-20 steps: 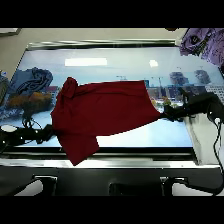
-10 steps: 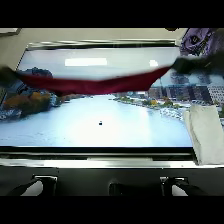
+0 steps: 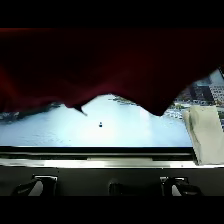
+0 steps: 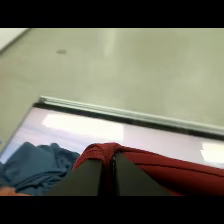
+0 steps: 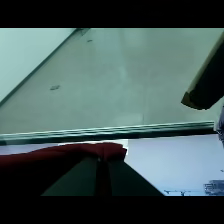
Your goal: Fold the clothes and pants, and hang the long-sleeved shirts on hangers.
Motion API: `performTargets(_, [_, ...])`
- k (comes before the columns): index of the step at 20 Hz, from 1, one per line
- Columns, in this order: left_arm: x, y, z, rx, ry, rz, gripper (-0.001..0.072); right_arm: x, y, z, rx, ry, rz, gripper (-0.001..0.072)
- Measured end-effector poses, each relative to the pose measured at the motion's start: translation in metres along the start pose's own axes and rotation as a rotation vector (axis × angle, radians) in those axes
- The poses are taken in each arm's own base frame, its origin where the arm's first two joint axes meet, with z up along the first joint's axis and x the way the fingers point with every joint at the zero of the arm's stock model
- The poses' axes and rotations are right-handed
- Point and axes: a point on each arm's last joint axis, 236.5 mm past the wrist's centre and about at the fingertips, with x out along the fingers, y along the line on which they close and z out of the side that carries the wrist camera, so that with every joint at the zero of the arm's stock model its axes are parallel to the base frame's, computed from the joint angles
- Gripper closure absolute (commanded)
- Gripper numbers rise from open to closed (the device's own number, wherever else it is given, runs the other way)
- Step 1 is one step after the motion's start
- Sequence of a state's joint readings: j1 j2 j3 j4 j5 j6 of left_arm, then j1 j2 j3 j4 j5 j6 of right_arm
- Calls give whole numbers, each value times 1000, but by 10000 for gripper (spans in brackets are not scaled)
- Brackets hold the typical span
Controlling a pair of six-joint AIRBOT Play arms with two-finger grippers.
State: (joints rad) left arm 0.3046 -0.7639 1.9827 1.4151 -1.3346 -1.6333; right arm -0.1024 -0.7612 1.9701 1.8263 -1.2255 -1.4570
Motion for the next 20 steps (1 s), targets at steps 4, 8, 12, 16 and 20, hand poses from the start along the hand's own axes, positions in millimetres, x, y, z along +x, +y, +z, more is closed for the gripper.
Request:
performTargets(4, [6,13,-16,-44,44,49,687,10,-20,-20,46,90,-74,686])
performTargets(8, [92,8,-91,-39,320,-30,688,91,-60,-94,82,389,-153,685])
performTargets(12, [206,2,-215,-29,634,-115,687,186,-109,-209,81,744,-200,685])
performTargets(16, [304,-16,-356,-14,841,-163,687,263,-155,-341,115,1008,-228,685])
performTargets(20, [368,-36,-455,0,889,-180,687,317,-186,-447,156,1095,-230,685])
